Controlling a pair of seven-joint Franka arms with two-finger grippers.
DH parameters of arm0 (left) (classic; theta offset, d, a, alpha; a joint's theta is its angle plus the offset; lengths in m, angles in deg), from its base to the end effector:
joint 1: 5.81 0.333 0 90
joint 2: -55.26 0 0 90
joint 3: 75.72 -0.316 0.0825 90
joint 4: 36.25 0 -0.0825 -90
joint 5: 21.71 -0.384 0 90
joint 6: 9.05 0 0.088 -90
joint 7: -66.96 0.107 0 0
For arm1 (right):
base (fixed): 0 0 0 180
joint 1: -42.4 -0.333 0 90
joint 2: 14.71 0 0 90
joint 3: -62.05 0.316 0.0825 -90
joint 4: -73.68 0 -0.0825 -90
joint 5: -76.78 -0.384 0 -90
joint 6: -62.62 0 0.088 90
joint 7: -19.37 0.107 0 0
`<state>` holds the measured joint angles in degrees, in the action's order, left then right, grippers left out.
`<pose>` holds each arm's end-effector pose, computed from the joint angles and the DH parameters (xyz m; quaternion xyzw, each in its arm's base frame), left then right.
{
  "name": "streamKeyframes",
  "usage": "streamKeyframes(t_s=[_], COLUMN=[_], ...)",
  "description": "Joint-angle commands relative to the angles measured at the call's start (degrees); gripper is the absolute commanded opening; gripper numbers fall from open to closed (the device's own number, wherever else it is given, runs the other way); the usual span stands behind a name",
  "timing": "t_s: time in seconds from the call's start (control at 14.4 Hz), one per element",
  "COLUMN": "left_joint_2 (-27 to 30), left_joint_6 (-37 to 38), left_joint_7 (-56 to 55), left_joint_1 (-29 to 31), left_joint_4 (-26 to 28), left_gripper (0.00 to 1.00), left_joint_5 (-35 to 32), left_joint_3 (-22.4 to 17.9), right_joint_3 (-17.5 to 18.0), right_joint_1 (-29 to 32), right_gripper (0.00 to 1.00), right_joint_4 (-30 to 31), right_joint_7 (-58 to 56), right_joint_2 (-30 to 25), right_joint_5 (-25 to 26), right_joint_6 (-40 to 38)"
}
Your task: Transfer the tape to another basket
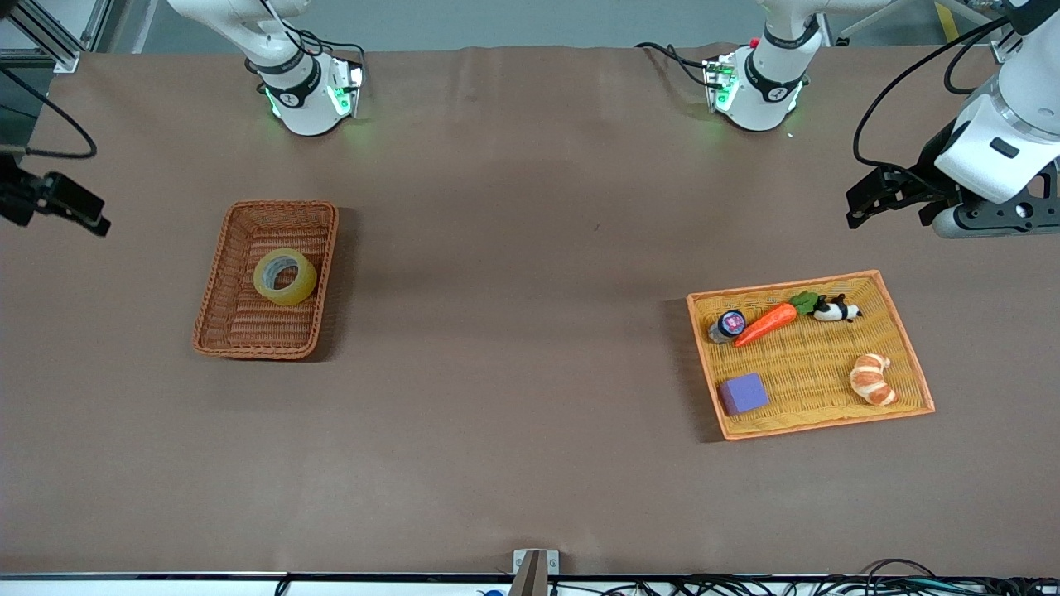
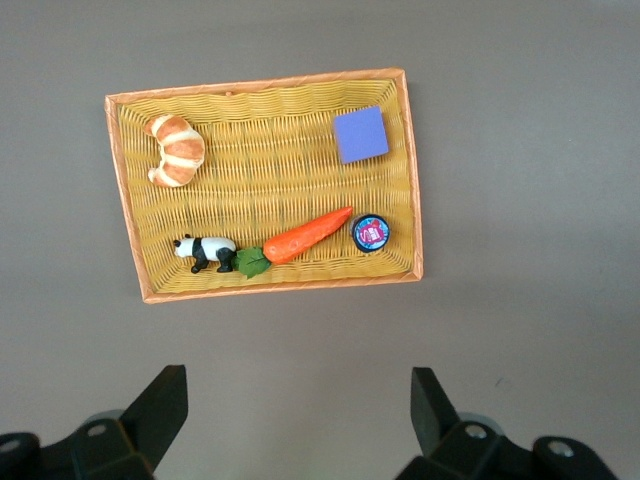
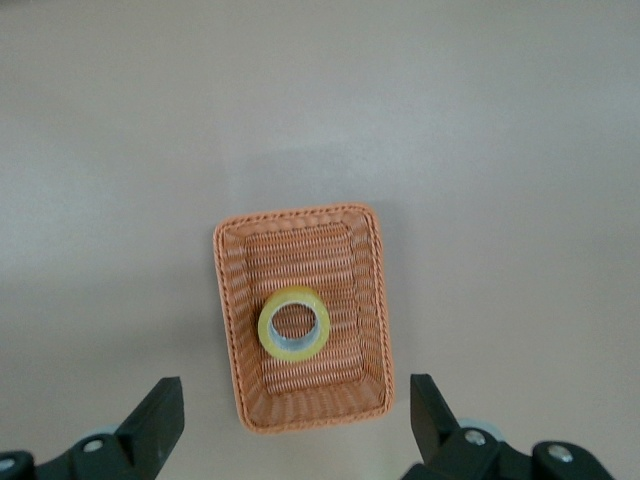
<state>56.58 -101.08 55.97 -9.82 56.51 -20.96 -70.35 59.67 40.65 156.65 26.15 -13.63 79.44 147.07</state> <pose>0.5426 -0.0916 0.6175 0.9999 0.0143 0.0041 0.0063 0.5505 -0.0111 0.6630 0.9975 -0.0669 0.0048 0.0233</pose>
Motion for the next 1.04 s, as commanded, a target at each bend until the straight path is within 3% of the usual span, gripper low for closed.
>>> streamKeyframes(t_s=[0.0,0.97], left_joint_2=[-0.3,0.2], left_joint_6=[-0.3,-1.4], left_joint_7=[0.8,0.7], left_joint_1=[0.4,-0.2], left_joint_4=[0.6,0.1], left_gripper=[0.98,0.99], left_joint_5=[-1.1,-1.2], left_joint_3=[0.3,0.3], right_joint_3=[0.2,0.2], right_joint_1=[0.6,0.3], right_gripper=[1.0,1.0], right_joint_4=[0.4,0.9], right_joint_7=[-4.0,-8.2], right_joint_2=[-0.7,-0.5], right_joint_5=[-1.5,-1.3], right_joint_6=[-0.7,2.5])
